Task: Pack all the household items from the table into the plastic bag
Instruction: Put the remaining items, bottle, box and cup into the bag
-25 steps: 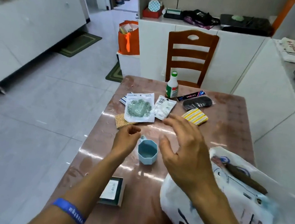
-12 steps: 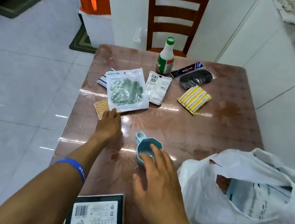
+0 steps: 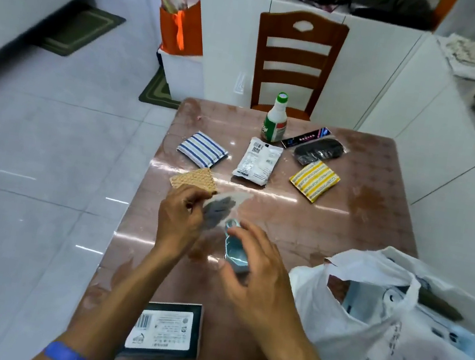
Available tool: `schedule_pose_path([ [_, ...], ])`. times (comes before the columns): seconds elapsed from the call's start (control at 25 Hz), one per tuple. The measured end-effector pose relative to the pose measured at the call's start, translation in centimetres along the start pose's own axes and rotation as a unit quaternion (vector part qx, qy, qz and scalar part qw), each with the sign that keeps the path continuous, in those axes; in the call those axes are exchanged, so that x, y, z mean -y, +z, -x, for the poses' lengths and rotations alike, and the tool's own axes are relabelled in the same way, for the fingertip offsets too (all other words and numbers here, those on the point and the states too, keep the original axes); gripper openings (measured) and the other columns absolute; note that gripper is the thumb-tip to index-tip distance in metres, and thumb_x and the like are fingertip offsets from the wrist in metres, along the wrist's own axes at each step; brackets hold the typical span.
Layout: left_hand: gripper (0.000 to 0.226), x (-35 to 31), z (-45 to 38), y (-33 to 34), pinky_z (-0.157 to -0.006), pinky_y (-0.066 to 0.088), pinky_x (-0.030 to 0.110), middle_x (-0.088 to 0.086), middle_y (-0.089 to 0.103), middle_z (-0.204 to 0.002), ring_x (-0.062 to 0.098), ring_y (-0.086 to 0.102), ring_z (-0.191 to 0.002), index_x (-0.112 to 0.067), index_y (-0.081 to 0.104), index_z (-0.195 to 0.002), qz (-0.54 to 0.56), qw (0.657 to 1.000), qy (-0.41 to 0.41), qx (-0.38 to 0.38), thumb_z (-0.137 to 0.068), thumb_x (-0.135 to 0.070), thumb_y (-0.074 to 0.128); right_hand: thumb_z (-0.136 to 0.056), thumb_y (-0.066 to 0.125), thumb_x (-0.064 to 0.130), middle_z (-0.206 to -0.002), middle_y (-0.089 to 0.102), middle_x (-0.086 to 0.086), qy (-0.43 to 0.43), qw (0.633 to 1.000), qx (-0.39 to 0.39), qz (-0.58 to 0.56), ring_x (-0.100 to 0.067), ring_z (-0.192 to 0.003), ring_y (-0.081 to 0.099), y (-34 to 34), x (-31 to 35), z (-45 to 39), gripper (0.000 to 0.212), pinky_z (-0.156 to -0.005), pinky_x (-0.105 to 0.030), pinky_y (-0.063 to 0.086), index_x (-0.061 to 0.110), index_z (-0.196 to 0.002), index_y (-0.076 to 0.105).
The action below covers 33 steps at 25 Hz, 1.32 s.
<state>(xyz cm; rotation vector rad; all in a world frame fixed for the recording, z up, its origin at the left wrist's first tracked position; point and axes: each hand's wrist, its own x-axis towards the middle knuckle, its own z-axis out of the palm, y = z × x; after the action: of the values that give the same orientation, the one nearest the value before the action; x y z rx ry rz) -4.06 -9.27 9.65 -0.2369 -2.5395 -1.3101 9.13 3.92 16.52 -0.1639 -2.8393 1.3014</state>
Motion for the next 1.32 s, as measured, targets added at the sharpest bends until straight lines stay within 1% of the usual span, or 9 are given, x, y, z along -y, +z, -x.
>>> schedule_pose_path([
  [0.36,0.038,-25.0,4.4,-9.7,-0.076,0.053,0.021,0.001,0.064,-0.088,0.019,0.062,-0.09,-0.027,0.059,-0.073,0.179,0.972,0.143,-0.048,-0.083,0.01,0.056,-0.086,0.071,0.014,-0.131,0.049,0.025,-0.108,0.95,-0.125,-0.266,-0.001,-0.114,0.056,-17.0,5.4,6.1,0.06,-0.083,-0.015,0.053,0.036,-0.134,0.043],
  [0.6,0.04,-35.9,5.8,-8.5,-0.079,0.047,0.029,-0.001,0.066,-0.083,0.016,0.059,-0.084,-0.024,0.063,-0.067,0.458,0.868,0.19,0.028,-0.079,0.013,0.06,-0.074,0.083,0.015,-0.145,0.048,0.003,-0.101,0.952,-0.068,-0.282,-0.018,-0.127,0.052,-27.3,0.3,5.8,0.1,-0.095,-0.035,0.05,0.037,-0.148,0.02],
  [0.8,0.027,-37.7,9.5,-2.8,-0.074,0.052,0.026,0.0,0.067,-0.084,0.013,0.061,-0.082,-0.013,0.06,-0.076,0.546,0.824,0.101,0.111,-0.086,0.013,0.058,-0.073,0.071,0.0,-0.105,0.075,-0.01,-0.023,0.919,0.046,-0.39,-0.025,-0.095,0.072,-27.1,-7.6,9.3,0.035,-0.079,-0.035,0.058,0.017,-0.104,0.069],
  [0.88,0.012,-35.9,9.8,-0.9,-0.078,0.054,0.031,0.001,0.066,-0.09,0.015,0.062,-0.086,-0.014,0.06,-0.093,0.471,0.876,0.011,0.097,-0.09,-0.003,0.062,-0.068,0.076,0.016,-0.094,0.077,-0.005,0.005,0.915,-0.062,-0.399,-0.022,-0.083,0.073,-27.8,-10.7,11.1,0.026,-0.067,-0.031,0.06,0.017,-0.094,0.075],
  [0.96,0.026,-32.3,9.8,1.3,-0.087,0.053,0.038,0.001,0.064,-0.109,0.017,0.061,-0.1,-0.021,0.057,-0.11,0.186,0.975,-0.022,0.116,-0.087,-0.025,0.069,-0.07,0.077,0.02,-0.089,0.077,0.004,0.015,0.926,-0.163,-0.341,-0.016,-0.081,0.073,-29.1,-13.6,12.4,0.024,-0.063,-0.027,0.059,0.02,-0.094,0.073],
  [1.0,0.038,-30.3,9.7,2.6,-0.093,0.048,0.041,0.001,0.06,-0.12,0.02,0.056,-0.11,-0.026,0.056,-0.117,-0.021,0.985,0.005,0.171,-0.083,-0.035,0.071,-0.076,0.076,0.014,-0.087,0.077,0.011,0.017,0.932,-0.192,-0.308,-0.011,-0.081,0.071,-29.6,-14.8,12.9,0.021,-0.065,-0.023,0.057,0.022,-0.096,0.071],
  [1.08,0.048,-27.7,10.3,5.0,-0.094,0.04,0.045,0.004,0.054,-0.128,0.027,0.049,-0.119,-0.03,0.057,-0.123,-0.305,0.903,0.046,0.3,-0.078,-0.04,0.071,-0.085,0.07,0.004,-0.085,0.075,0.019,0.014,0.949,-0.208,-0.235,-0.001,-0.08,0.068,-29.8,-16.5,13.7,0.024,-0.067,-0.014,0.052,0.025,-0.097,0.068],
  [1.16,0.028,-26.5,10.5,6.7,-0.077,0.045,0.038,0.007,0.061,-0.114,0.03,0.056,-0.108,-0.025,0.064,-0.108,-0.318,0.887,0.032,0.333,-0.08,-0.027,0.067,-0.088,0.069,0.01,-0.079,0.072,0.012,-0.012,0.971,-0.205,-0.119,-0.003,-0.072,0.064,-29.1,-17.5,13.6,0.016,-0.062,-0.009,0.045,0.022,-0.098,0.066],
  [1.32,0.014,-25.8,8.9,7.3,-0.063,0.049,0.033,0.007,0.072,-0.084,0.028,0.064,-0.076,-0.016,0.07,-0.085,-0.12,0.971,-0.043,0.203,-0.087,-0.023,0.058,-0.084,0.07,0.011,-0.078,0.073,-0.003,-0.111,0.957,-0.125,0.238,-0.025,-0.063,0.066,-26.7,-18.1,12.0,0.027,-0.053,-0.03,0.048,0.024,-0.108,0.067],
])
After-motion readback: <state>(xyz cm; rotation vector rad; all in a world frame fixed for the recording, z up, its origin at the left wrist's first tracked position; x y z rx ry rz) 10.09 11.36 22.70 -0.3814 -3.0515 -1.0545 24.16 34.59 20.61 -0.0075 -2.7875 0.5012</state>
